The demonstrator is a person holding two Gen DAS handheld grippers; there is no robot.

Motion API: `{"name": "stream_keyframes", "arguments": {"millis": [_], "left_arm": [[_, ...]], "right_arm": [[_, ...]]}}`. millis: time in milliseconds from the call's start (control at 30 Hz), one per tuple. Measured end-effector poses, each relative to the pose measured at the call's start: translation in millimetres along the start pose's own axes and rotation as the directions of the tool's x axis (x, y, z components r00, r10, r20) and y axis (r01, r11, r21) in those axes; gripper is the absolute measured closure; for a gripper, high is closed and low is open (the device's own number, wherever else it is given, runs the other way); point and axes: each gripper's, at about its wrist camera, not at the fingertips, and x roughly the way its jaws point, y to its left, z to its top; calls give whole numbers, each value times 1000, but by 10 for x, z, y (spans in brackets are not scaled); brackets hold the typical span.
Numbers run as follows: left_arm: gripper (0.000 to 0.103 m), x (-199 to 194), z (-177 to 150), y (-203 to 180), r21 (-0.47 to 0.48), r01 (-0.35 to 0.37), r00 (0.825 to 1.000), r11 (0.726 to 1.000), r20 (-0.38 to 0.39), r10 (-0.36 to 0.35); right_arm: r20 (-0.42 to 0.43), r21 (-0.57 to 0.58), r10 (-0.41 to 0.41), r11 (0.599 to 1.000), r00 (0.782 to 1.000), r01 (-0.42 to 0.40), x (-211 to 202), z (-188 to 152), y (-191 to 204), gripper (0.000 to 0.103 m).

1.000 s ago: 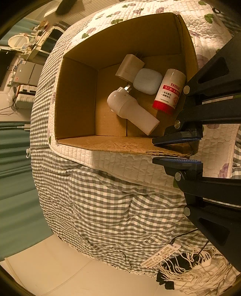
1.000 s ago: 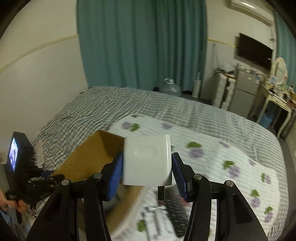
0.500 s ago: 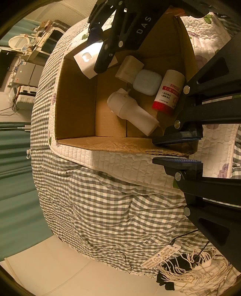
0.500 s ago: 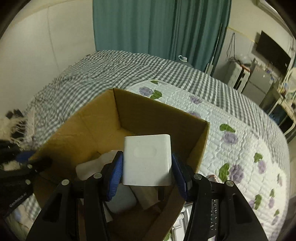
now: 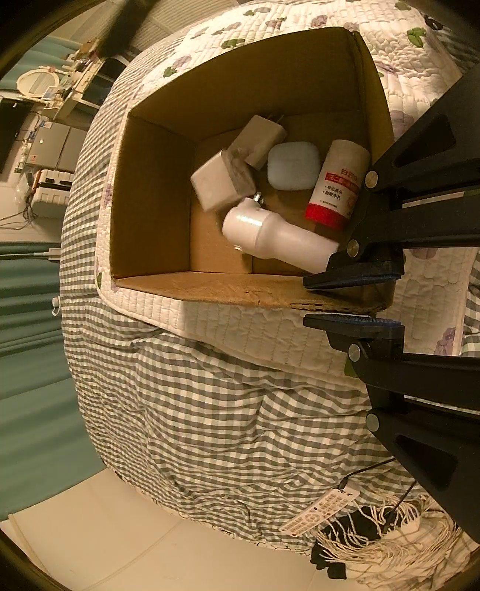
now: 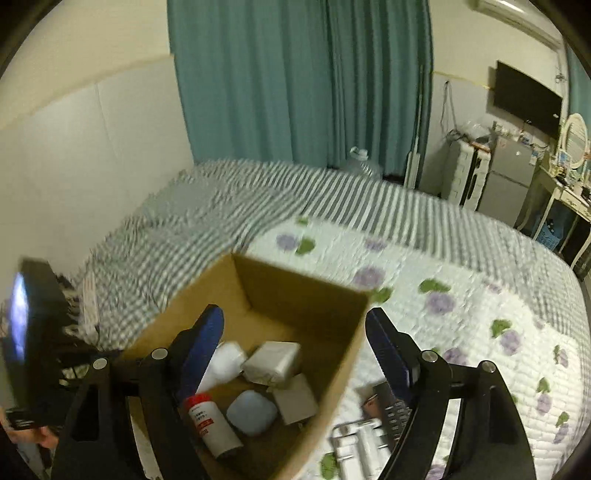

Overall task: Organize rigid objects
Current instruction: 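Grasp the white square charger with the right tool and drop it into the box, then grasp the black TV remote by its end with the right tool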

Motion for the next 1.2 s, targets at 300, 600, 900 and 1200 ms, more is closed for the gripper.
{"name": "stream_keyframes", "arguments": {"millis": [300,600,900,1200], "left_arm": [[89,3,-7,8,-3,0,1000,1000,-1,0],[89,11,1,2,-1,-11,1000,1000,-5,11],[89,6,15,-13,-2,-19,1000,1000,-7,19],[89,18,4,5,-1,-9,1000,1000,-8,9]], "right_arm": [[61,64,-132,990,989,128,-627,11,-823,24],[-124,88,-194,975,973,206,-312,-772,-1414,24],[-291,-50,-126,992,948,117,321,-1385,-1229,24],[-378,11,-106,993,920,119,696,-1573,-1324,32]]}}
